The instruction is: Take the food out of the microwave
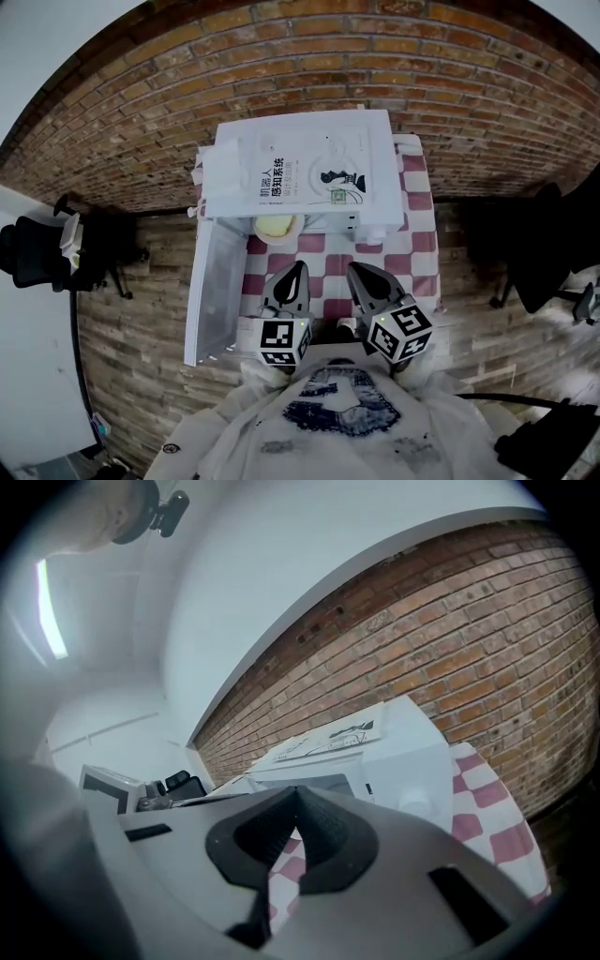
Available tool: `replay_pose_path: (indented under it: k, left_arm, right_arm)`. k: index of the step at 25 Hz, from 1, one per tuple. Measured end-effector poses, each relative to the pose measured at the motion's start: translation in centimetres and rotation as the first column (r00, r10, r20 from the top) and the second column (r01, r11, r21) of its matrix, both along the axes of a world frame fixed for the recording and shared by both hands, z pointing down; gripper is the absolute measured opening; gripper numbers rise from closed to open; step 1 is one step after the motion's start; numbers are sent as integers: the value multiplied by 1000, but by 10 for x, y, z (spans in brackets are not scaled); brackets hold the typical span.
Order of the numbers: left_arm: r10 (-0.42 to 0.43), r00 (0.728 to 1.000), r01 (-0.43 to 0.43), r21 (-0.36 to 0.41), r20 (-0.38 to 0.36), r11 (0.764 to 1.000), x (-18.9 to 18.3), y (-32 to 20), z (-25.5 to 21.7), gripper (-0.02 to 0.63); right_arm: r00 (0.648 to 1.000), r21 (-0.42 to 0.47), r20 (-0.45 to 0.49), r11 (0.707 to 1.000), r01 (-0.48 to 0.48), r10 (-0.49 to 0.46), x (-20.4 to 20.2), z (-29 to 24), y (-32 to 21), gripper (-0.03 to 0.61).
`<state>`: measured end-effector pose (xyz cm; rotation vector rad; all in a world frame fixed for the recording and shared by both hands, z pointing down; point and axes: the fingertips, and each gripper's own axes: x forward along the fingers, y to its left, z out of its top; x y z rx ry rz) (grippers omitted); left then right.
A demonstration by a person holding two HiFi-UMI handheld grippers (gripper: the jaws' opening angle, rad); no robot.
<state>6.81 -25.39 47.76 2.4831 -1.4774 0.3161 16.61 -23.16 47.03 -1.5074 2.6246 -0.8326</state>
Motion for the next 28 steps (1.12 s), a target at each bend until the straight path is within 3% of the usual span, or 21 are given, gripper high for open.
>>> replay_pose_path:
  k: [14,28]
  left_arm:
    - [-100,994,99,-47,-32,994,-25,-10,16,8]
    - [-83,996,79,-80,-44,994,-33,-23,40,9]
  right_arm:
    - [994,-10,8,994,109,-109,-24,7,-18,14]
    - [996,17,-33,996,87,-86,-28,0,-31,14]
